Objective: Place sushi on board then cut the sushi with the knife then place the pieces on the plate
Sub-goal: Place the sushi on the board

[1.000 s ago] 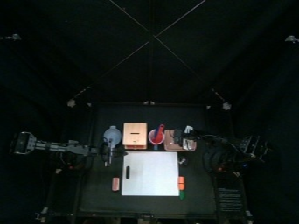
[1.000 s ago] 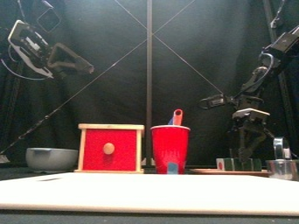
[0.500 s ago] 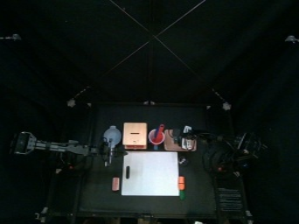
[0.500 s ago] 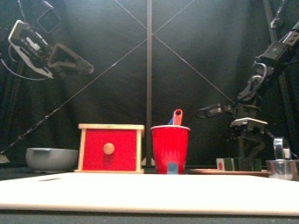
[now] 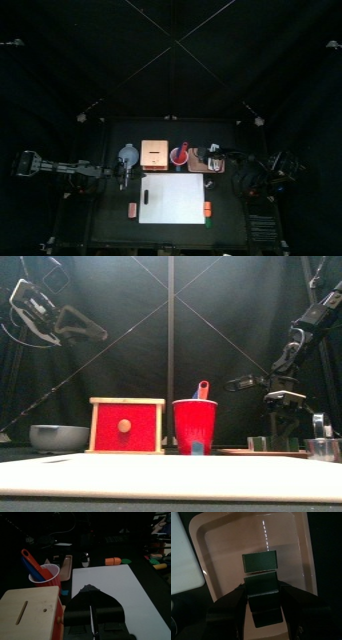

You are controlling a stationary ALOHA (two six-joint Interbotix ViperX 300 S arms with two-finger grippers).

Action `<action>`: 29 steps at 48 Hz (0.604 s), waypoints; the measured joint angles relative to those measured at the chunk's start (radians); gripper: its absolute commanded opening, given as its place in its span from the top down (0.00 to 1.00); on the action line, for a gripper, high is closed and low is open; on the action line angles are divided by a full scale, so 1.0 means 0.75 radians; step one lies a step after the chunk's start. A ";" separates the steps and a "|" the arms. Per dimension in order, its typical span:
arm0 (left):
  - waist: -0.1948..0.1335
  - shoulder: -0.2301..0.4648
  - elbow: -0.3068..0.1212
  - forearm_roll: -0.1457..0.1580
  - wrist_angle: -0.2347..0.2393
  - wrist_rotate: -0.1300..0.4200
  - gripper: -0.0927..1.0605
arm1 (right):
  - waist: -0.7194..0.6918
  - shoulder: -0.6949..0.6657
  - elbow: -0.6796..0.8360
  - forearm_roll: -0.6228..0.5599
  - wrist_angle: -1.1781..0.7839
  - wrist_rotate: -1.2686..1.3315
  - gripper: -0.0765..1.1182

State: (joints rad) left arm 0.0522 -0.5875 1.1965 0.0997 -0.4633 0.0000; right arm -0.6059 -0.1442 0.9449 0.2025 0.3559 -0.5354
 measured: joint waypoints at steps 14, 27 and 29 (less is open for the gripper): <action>0.002 0.000 0.002 -0.016 0.000 0.000 0.93 | 0.027 -0.092 -0.043 0.104 0.139 0.027 0.44; 0.002 0.000 0.002 -0.016 0.000 0.000 0.93 | 0.137 -0.209 -0.047 0.176 0.168 0.250 0.44; 0.000 0.000 0.000 -0.018 0.000 0.000 0.93 | 0.153 -0.219 -0.045 0.174 0.162 0.299 0.44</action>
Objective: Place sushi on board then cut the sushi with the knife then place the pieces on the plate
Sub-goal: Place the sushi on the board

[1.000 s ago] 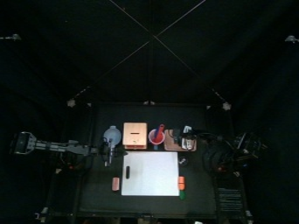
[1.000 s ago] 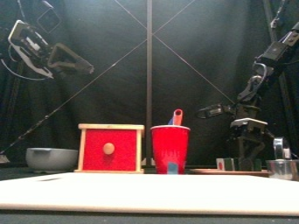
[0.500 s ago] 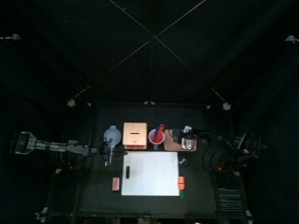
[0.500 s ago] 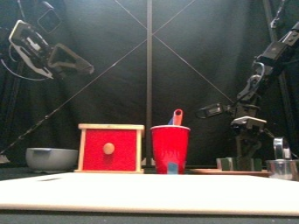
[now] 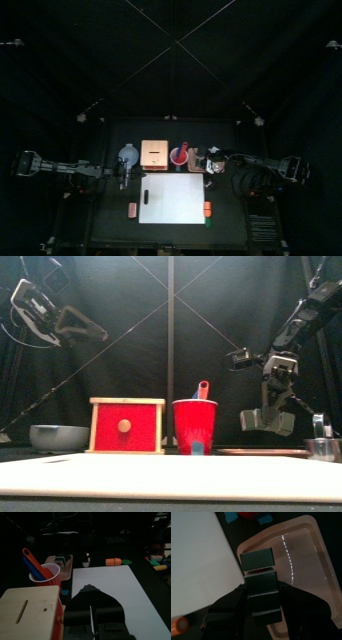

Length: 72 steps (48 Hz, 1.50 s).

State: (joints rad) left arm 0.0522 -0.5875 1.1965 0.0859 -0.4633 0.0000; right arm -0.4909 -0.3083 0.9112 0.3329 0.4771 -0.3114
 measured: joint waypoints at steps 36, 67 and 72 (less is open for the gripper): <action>0.002 0.000 0.006 0.002 0.000 0.002 0.93 | 0.501 0.014 0.022 -0.340 -0.272 1.403 0.44; 0.033 0.000 0.020 0.000 0.000 0.006 0.93 | 0.818 0.507 -0.432 -0.749 -0.047 2.442 0.44; 0.039 0.000 0.020 0.000 0.000 0.004 0.93 | 0.867 0.546 -0.520 -0.849 0.051 2.640 0.44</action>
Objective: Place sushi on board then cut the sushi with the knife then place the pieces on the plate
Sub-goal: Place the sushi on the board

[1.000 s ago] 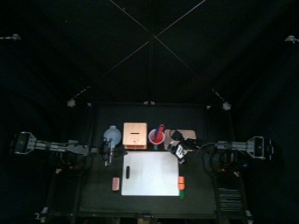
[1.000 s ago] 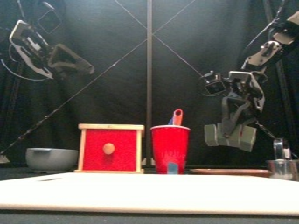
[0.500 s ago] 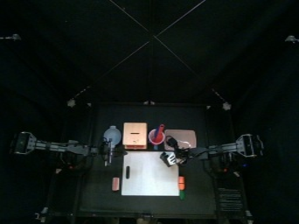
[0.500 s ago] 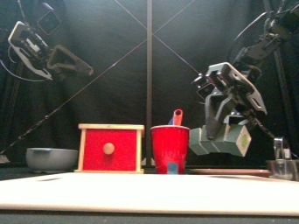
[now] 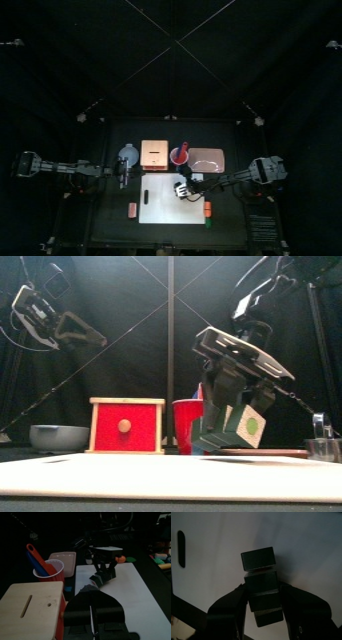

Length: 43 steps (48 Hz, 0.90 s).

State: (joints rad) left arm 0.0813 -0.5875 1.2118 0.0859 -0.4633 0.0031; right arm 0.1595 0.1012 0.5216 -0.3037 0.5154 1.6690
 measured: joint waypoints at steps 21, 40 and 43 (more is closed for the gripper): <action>0.010 0.000 0.000 0.000 0.002 0.002 0.93 | 0.141 0.196 -0.274 -0.147 0.362 0.571 0.44; 0.010 0.000 0.008 0.002 0.004 0.002 0.93 | 0.135 0.356 -0.515 -0.141 0.652 0.605 0.43; 0.010 0.000 0.008 0.002 0.004 0.002 0.93 | 0.133 0.374 -0.542 -0.129 0.687 0.595 0.43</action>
State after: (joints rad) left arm 0.0890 -0.5875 1.2180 0.0874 -0.4602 0.0046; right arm 0.2592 0.3820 0.1150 -0.4004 1.0308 2.1154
